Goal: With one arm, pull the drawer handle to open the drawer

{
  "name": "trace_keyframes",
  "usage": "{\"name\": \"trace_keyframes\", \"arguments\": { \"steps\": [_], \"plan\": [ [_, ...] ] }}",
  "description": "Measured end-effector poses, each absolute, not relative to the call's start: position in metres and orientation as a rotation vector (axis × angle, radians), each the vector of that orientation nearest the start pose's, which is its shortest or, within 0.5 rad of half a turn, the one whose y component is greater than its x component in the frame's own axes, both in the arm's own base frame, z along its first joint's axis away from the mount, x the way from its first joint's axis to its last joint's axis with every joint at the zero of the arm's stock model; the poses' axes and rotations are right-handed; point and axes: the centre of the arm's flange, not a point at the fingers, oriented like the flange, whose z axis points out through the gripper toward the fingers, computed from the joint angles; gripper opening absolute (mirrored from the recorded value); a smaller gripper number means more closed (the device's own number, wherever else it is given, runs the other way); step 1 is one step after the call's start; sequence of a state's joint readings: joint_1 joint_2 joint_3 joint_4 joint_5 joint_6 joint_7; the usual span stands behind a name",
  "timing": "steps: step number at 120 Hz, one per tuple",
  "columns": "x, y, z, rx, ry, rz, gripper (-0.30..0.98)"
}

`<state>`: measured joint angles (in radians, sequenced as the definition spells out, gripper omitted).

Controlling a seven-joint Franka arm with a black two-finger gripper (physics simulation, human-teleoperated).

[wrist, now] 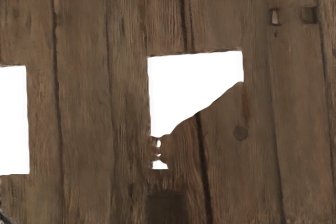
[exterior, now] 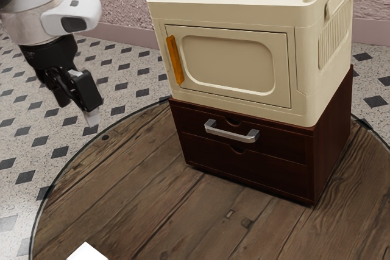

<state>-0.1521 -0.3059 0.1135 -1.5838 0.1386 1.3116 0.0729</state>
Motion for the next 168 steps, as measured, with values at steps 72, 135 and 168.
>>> {"name": "trace_keyframes", "arguments": {
  "steps": [72, 135, 168],
  "plan": [
    [0.482, -0.059, 0.648, -2.592, 1.216, -0.173, 0.69],
    [0.526, -0.1, 0.576, -2.168, 1.666, -0.24, 0.69],
    [0.538, -0.095, 0.57, -2.046, 1.72, -0.355, 0.69]
  ]
}}
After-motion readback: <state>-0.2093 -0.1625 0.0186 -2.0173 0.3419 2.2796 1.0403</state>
